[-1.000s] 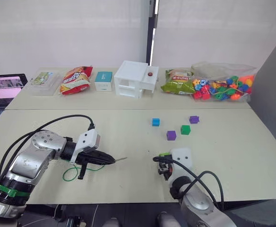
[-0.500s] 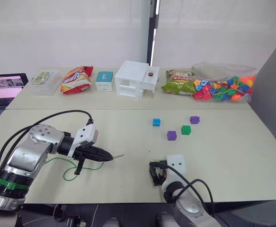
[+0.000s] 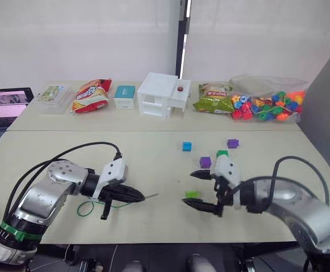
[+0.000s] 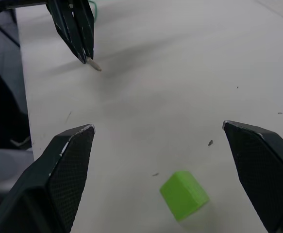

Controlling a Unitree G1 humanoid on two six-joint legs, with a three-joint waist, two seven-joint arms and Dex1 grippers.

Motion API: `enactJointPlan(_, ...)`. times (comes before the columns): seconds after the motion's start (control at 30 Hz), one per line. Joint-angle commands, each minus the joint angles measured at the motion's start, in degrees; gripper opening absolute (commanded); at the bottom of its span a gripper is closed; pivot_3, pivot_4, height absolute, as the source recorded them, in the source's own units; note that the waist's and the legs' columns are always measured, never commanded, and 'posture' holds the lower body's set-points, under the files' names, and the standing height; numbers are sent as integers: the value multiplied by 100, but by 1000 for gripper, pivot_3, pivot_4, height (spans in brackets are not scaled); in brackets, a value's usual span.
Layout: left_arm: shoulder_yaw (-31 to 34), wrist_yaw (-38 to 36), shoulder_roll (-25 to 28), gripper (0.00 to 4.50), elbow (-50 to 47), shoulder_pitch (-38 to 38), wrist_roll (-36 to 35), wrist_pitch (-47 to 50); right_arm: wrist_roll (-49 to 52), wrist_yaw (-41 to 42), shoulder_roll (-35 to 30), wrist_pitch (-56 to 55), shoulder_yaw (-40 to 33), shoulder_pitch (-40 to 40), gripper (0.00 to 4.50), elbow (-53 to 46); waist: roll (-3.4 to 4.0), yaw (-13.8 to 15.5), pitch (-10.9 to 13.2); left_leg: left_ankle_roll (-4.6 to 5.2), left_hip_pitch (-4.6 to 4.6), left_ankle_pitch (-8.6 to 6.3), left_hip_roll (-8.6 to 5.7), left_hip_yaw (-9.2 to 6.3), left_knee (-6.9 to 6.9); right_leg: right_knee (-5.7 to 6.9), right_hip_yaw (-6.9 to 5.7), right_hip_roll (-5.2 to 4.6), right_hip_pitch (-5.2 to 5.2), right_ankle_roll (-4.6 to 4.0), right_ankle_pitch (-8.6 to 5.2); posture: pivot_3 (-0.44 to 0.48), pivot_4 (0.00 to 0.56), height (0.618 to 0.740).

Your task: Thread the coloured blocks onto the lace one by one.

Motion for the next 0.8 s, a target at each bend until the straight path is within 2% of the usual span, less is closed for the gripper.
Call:
enactJointPlan(0.03, 107, 280, 55, 0, -498, 48, -183, 326, -763, 1049, -178, -1251, 701, -461, 4457, 1175, 0, -12, 0, 0, 1, 0, 0, 0, 2, 2, 0, 0, 0, 0, 0, 0, 150, 740)
enactJointPlan(0.23, 127, 386, 182, 0, -826, 333, -231, 354, -1581, 1719, 188, -2399, 1326, -1172, 4457, 2886, 0, -33, 0, -1, -6, 0, 0, 3, 1, 7, 3, -1, -17, -1, 1, 0, 150, 740)
enactJointPlan(0.5, 164, 517, 298, 0, -859, 401, -340, 381, -2086, 1873, 532, -2683, 1566, -1157, 4457, 3314, 0, 1, 0, -3, -8, 2, -5, 2, 4, 7, 2, -7, -16, 1, 2, 0, 150, 740)
enactJointPlan(0.53, 161, 524, 305, 0, -858, 401, -351, 381, -2090, 1853, 559, -2664, 1532, -1147, 3948, 3327, 1, -5, 0, -3, -8, 2, -4, 0, 4, 8, 2, -6, -16, 1, 2, 0, 150, 740)
enactJointPlan(0.57, 158, 530, 310, 0, -858, 400, -360, 381, -2091, 1837, 581, -2646, 1502, -1142, 3713, 3338, 1, -12, -1, -3, -7, 2, -4, 0, 3, 8, 2, -5, -17, 0, 2, 0, 150, 740)
enactJointPlan(0.73, 102, 601, 292, 0, -865, 373, -336, 390, -2056, 1771, 664, -2547, 1414, -1088, 1901, 3217, 1, -4, -1, -3, -7, 2, -4, 0, 3, 8, 2, -6, -15, 0, 2, 0, 150, 740)
enactJointPlan(0.8, 52, 648, 290, 0, -871, 338, -310, 429, -2061, 1729, 688, -2471, 1410, -1018, 1358, 3058, 1, -4, -1, -4, -7, 2, -4, 0, 3, 9, 2, -6, -15, 0, 2, 0, 150, 740)
